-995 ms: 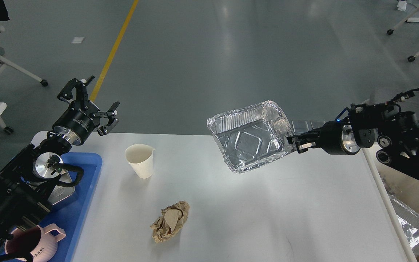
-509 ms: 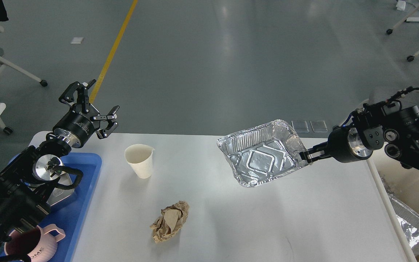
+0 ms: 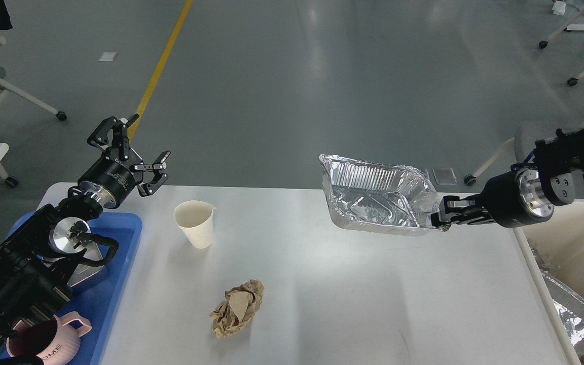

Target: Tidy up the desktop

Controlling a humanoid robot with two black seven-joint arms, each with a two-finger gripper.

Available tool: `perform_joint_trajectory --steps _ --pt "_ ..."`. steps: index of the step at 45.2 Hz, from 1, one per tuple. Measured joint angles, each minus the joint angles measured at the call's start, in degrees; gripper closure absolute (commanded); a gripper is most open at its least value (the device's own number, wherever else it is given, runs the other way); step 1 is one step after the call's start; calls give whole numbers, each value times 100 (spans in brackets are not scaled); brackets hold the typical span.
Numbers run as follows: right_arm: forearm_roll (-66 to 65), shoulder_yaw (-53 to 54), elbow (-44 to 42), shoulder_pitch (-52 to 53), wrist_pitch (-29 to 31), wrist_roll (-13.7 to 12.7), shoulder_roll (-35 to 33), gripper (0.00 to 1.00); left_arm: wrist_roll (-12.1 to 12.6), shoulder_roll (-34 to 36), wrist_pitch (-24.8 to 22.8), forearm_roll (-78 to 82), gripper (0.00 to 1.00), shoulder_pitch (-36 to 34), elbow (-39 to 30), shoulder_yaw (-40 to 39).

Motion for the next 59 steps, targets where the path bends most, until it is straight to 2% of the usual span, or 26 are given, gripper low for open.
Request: perform_joint_trajectory --steps 17,29,37,44,59 --pt "149 -15 282 -402 -778 -495 32 100 -6 0 141 0 3 -38 -9 88" --pt "-49 -29 409 -706 -1138 -695 214 100 -10 9 248 29 3 -46 -9 98" --pt "-265 -47 411 -712 -1205 -823 291 100 -69 19 492 447 3 -57 -9 172" --pt "-611 -69 412 -728 -1278 -901 295 100 -81 -1 775 855 3 -47 -9 185" --pt "-928 -66 522 -807 -1422 -932 296 100 -71 64 1017 926 3 -7 -148 167"
